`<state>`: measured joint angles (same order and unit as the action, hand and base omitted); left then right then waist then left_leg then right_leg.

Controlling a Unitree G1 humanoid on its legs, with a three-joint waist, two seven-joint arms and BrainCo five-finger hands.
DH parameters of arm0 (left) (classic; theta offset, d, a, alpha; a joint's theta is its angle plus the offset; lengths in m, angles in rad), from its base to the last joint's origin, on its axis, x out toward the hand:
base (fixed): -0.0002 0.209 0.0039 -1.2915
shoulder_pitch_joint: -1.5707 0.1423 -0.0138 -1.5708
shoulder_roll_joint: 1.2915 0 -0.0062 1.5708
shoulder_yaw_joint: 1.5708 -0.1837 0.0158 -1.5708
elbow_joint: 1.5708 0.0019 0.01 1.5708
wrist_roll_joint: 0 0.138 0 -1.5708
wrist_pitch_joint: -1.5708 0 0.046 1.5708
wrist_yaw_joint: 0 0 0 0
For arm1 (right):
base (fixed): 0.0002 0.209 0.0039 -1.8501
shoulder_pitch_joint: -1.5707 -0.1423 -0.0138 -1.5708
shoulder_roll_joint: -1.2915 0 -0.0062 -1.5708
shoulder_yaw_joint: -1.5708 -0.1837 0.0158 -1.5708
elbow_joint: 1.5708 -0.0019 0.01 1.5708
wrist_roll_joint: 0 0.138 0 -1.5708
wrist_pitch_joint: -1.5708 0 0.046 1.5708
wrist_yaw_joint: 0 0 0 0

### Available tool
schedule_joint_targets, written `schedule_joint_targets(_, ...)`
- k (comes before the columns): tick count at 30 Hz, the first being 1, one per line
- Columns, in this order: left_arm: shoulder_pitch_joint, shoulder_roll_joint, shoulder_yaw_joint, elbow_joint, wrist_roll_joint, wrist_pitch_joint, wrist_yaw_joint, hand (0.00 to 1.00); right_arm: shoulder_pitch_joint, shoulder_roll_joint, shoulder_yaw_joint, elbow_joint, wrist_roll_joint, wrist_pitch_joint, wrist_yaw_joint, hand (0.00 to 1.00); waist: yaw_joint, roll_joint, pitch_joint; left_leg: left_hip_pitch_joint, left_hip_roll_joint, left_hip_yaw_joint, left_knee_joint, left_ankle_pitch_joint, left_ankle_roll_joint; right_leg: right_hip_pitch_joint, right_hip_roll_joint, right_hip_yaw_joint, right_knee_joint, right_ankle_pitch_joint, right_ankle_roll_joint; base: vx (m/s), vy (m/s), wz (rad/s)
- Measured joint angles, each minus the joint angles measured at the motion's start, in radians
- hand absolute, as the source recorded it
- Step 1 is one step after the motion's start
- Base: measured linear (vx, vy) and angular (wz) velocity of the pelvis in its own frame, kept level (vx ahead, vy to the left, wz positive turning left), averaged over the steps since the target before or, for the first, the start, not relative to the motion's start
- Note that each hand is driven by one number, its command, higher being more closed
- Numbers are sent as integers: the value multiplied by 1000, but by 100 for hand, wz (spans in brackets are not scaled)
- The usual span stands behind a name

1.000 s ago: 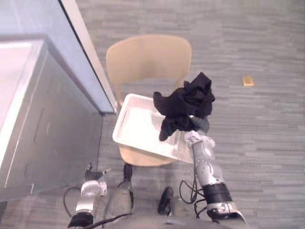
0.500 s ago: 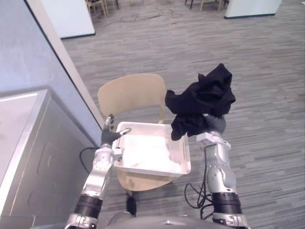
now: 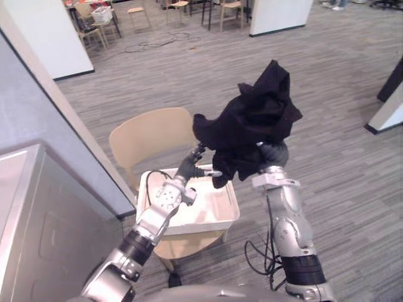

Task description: Pick up the laundry basket with both hands and put the clothes into the washing machine.

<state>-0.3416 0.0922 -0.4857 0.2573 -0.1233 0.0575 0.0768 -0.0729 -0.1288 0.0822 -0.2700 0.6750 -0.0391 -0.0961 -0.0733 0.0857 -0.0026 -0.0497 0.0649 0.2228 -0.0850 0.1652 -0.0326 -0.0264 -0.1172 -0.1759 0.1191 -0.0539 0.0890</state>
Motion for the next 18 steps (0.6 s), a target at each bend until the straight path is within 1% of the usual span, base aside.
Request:
schedule_joint_targets(5,-50,-25,-40,53,9,0,28,0,57,1,77,-6,9,1,23,100,-14,0,-11,0,0,12,0,0,0,-8,0,12,0,5,0,0,20,-8)
schedule_joint_targets(8,-87,-37,-70,81,9,0,50,0,83,1,124,-41,35,2,29,100,-17,0,-11,0,1,27,-1,0,1,-12,1,27,-2,12,3,0,19,-12)
schedule_joint_targets(12,-137,-47,-106,108,8,0,58,0,109,1,148,-77,45,2,30,100,-19,-1,-12,0,-1,28,-1,0,1,-11,-2,29,-5,17,6,1,5,-3)
schedule_joint_targets(18,-147,-54,-148,111,5,1,72,0,114,1,171,-77,69,-2,29,100,-21,-2,-39,-1,-1,28,-1,-5,1,-9,-2,29,-18,18,8,0,0,0)
